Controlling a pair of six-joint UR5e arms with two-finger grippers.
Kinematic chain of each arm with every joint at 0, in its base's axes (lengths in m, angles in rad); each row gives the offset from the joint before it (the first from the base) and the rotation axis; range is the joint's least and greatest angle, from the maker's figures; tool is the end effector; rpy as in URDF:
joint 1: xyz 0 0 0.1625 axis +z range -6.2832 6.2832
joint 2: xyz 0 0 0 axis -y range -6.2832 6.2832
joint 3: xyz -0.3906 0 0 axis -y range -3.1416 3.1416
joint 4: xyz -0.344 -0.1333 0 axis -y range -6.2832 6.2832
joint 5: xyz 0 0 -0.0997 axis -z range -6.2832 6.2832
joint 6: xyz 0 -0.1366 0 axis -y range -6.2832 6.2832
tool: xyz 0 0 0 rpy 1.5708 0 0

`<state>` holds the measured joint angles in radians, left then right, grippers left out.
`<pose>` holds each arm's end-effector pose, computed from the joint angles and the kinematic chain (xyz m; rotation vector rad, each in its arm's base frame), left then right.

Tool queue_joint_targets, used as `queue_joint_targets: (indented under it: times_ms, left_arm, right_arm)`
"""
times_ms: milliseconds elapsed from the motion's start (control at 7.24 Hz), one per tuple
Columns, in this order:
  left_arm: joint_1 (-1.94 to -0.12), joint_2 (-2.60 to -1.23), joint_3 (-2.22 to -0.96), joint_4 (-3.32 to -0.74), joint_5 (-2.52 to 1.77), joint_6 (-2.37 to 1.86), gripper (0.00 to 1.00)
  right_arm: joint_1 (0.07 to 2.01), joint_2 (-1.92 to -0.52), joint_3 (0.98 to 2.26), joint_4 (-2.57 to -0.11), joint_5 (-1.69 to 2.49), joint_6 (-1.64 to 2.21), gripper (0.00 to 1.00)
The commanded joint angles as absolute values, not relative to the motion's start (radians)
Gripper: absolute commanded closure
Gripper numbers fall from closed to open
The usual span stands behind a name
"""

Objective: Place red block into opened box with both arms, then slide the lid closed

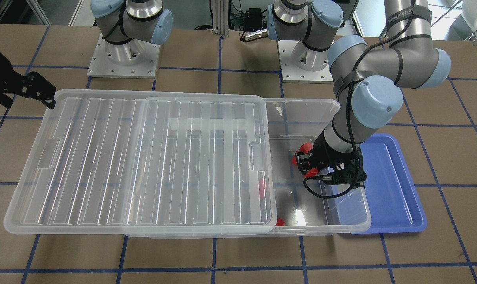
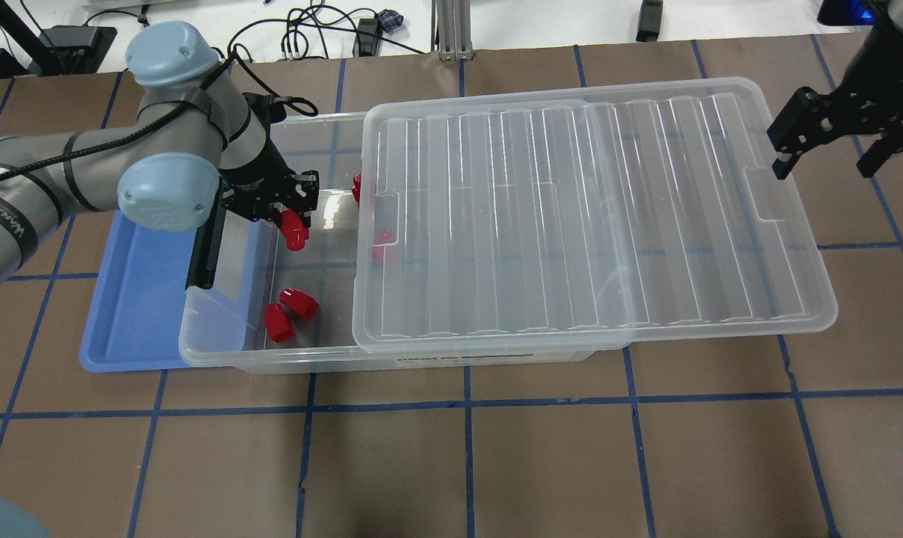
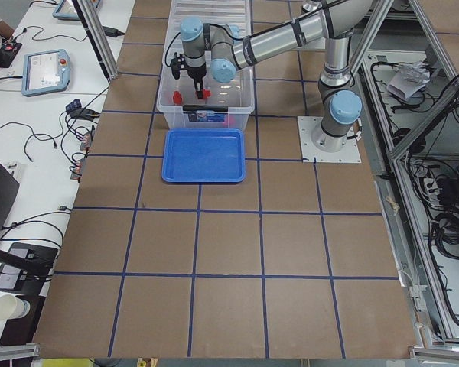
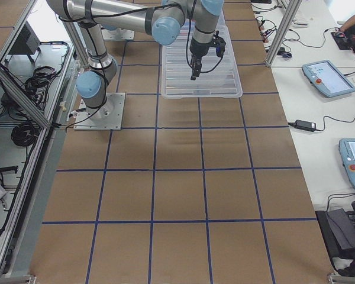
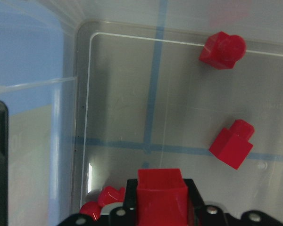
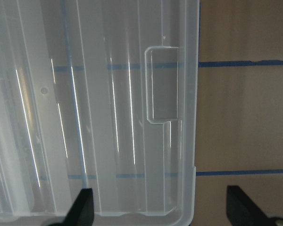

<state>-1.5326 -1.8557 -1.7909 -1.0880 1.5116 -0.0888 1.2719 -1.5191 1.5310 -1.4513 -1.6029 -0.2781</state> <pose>-0.1219 -0.5125 0.2324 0.1966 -3.0765 -0.0365 -0.0079 -0.4633 0.4001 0.0292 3.1277 0.2116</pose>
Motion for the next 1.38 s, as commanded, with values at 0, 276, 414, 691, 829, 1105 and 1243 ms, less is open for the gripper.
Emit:
queue_joint_targets:
  times_ms: [0, 276, 414, 691, 829, 1105, 1243]
  left_arm:
    - [-1.532, -1.880, -1.832, -1.030, 1.513, -0.094, 0.95]
    - [-1.534, -1.907, -1.851, -1.003, 1.513, -0.087, 0.95]
    - [-1.534, -1.923, -1.871, -0.944, 1.513, -0.081, 0.94]
    - [-1.534, -1.945, -1.894, -0.897, 1.516, -0.081, 0.78]
    - [-1.534, -1.951, -1.902, -0.894, 1.525, -0.080, 0.58]
    - [-1.540, -1.951, -1.895, -0.865, 1.545, -0.087, 0.03]
    - [-1.542, -1.947, -1.899, -0.865, 1.545, -0.089, 0.02]
  right_arm:
    - [1.272, -1.519, 1.531, -1.456, -1.608, -0.279, 0.00]
    - [1.272, -1.517, 1.531, -1.462, -1.605, -0.278, 0.00]
    - [1.272, -1.516, 1.531, -1.463, -1.603, -0.278, 0.00]
    - [1.272, -1.517, 1.531, -1.463, -1.606, -0.276, 0.00]
    - [1.272, -1.519, 1.529, -1.463, -1.605, -0.275, 0.00]
    - [1.272, -1.519, 1.531, -1.457, -1.606, -0.275, 0.00]
    - [1.272, -1.519, 1.531, -1.463, -1.605, -0.275, 0.00]
